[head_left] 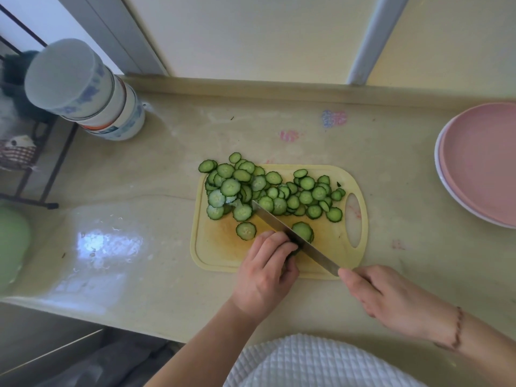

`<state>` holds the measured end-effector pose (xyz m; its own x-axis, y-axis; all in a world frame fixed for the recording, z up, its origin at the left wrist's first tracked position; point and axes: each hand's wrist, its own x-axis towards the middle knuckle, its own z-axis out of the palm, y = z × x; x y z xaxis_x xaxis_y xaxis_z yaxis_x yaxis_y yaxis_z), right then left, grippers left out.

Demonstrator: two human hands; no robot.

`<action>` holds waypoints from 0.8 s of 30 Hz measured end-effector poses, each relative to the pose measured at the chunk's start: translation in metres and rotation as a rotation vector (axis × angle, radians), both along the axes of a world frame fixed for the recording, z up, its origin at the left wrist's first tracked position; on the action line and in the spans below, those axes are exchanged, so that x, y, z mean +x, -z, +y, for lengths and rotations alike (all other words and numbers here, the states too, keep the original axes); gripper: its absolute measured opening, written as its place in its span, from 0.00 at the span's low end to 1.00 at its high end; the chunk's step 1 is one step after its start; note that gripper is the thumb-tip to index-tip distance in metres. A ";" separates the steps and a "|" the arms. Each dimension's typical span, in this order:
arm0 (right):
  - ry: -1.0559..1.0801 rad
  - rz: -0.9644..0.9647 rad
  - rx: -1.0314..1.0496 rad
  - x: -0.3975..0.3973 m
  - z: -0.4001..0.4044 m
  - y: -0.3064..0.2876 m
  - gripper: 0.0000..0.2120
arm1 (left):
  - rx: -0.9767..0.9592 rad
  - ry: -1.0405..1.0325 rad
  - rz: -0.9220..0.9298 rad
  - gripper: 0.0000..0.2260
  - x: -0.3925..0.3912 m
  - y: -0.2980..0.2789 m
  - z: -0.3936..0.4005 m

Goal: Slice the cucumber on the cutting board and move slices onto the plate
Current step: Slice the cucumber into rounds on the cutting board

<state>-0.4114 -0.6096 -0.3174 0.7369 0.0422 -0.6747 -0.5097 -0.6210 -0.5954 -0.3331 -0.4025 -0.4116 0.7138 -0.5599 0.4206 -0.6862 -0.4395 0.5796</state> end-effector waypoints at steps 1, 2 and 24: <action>0.008 0.000 0.000 0.000 0.000 0.000 0.29 | 0.001 -0.002 0.002 0.08 0.000 -0.001 0.000; 0.021 0.003 0.001 -0.001 0.000 -0.001 0.28 | 0.000 -0.003 0.004 0.08 0.000 0.000 0.000; 0.002 -0.008 0.019 0.002 0.005 -0.002 0.29 | -0.017 0.006 0.005 0.08 0.000 0.000 -0.001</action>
